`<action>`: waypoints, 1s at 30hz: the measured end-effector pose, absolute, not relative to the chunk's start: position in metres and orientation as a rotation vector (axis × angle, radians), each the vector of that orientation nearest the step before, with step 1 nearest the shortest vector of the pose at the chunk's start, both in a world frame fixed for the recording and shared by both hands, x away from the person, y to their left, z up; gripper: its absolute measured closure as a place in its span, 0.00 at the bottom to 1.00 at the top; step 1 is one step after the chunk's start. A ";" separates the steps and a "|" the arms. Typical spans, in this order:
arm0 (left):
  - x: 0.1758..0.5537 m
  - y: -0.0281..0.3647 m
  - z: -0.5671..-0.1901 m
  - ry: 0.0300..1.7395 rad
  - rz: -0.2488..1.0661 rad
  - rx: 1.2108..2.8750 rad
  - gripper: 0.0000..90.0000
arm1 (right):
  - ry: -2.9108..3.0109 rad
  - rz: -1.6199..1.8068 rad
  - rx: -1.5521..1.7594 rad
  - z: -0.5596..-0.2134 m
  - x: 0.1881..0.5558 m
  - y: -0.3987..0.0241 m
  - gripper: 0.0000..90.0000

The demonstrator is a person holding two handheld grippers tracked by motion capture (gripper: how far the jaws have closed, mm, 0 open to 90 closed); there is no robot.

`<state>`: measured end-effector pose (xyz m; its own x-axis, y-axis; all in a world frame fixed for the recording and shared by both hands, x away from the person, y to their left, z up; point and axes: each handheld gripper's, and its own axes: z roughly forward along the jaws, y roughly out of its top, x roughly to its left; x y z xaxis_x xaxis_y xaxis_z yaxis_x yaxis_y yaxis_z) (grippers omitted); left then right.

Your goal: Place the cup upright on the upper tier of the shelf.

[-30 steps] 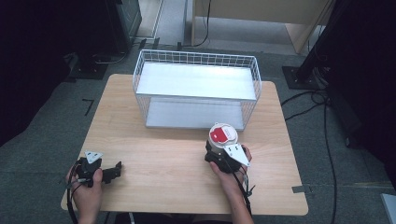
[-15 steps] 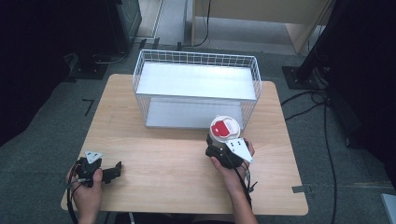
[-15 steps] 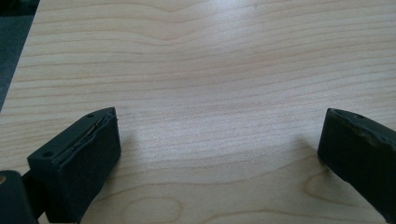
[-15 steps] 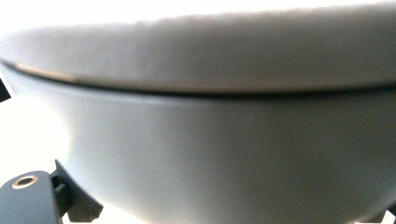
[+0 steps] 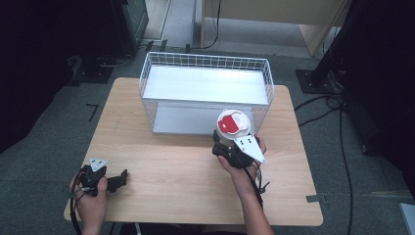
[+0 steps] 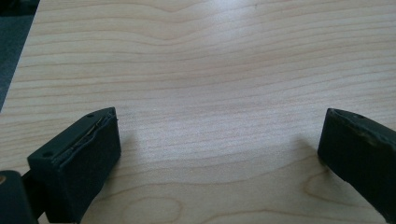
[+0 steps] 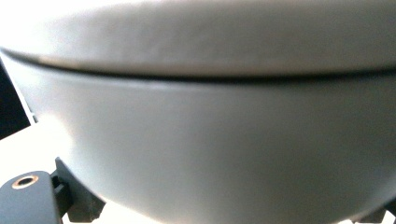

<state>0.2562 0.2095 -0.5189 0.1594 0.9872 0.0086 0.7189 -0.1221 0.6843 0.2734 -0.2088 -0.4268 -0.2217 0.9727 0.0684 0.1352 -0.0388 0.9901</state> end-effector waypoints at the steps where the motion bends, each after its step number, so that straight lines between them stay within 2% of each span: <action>1: 0.256 0.210 -0.519 1.614 0.650 1.905 0.00 | 1.446 1.356 1.223 -0.425 0.274 -0.209 0.11; 13: 0.256 0.210 -0.519 1.614 0.649 1.906 0.00 | 1.391 1.394 1.176 -0.384 0.287 -0.208 0.11; 30: 0.256 0.210 -0.519 1.613 0.651 1.904 0.00 | 1.333 1.399 1.119 -0.347 0.311 -0.203 0.11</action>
<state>0.2563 0.2096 -0.5189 0.1601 0.9870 0.0104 0.7176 -0.1236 0.6853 0.3106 -0.2026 -0.3472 -0.2097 0.9771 0.0362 -0.0112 -0.0394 0.9992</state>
